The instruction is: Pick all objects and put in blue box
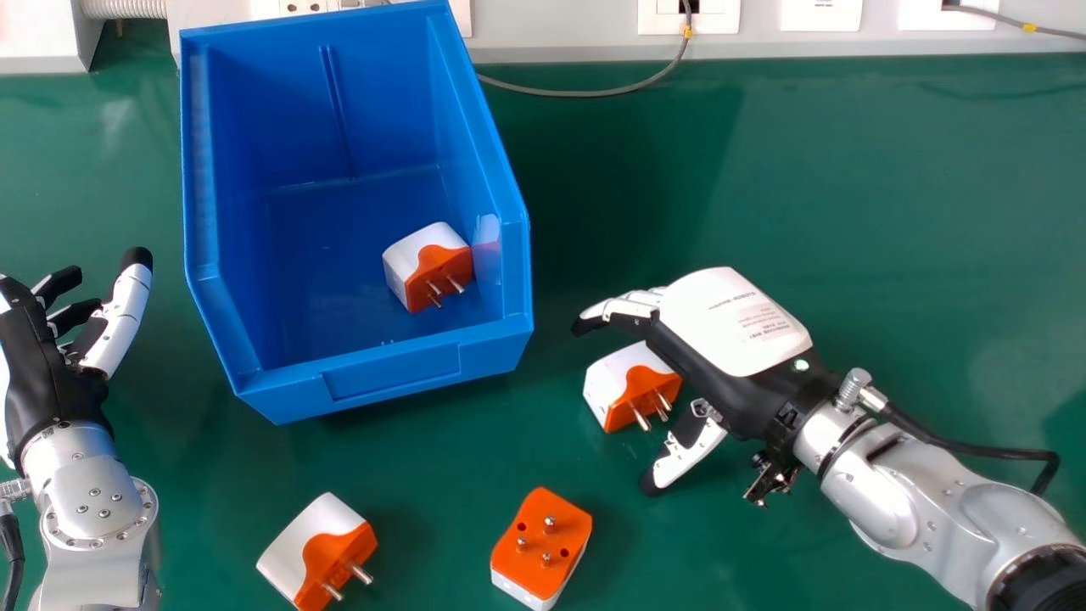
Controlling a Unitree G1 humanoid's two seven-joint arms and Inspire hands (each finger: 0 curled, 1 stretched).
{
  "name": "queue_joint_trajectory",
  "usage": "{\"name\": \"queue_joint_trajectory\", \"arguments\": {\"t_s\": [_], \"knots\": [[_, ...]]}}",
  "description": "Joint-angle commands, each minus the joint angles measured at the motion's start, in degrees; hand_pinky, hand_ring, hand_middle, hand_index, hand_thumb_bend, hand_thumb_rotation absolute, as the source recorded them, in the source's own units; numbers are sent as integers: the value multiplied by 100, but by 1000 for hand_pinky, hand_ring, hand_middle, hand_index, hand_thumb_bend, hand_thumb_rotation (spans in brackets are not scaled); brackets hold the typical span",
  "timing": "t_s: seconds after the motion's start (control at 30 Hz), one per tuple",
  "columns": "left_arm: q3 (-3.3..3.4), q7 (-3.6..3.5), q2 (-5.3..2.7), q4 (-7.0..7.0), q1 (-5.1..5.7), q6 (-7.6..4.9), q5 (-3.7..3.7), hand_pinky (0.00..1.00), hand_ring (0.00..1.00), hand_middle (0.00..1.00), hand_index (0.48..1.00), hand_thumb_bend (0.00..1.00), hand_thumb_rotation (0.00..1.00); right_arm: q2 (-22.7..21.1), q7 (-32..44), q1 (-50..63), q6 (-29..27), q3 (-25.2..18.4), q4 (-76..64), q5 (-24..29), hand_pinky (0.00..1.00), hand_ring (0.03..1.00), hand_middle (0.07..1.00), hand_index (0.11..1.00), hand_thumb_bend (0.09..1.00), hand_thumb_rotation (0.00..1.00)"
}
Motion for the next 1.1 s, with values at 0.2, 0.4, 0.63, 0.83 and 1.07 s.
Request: {"name": "queue_joint_trajectory", "arguments": {"t_s": [0.2, 0.4, 0.63, 0.83, 1.07], "knots": [[19, -44, 50, 10, -8, 11, -10, 611, 742, 829, 880, 623, 480, 60, -61, -67, 153, -71, 25, 41, 428, 520, 589, 562, 582, 4], [18, -48, 49, -40, 21, 17, -5, 613, 744, 829, 881, 623, 480, 33, -106, -86, 31, -72, 58, 52, 405, 492, 563, 537, 553, 2], [12, -51, 65, -15, 6, 37, 2, 617, 747, 830, 882, 624, 480, 41, -184, -107, 1, -75, 108, 20, 386, 469, 541, 516, 527, 1], [18, -42, 54, -53, 23, 37, -4, 616, 747, 831, 883, 625, 481, 43, -227, -121, -21, -64, 135, 3, 374, 455, 529, 505, 514, 0], [22, -57, 48, -19, 15, -1, -12, 615, 748, 831, 883, 624, 482, 32, -287, -108, -99, -77, 111, 19, 365, 450, 525, 499, 507, 0]]}}
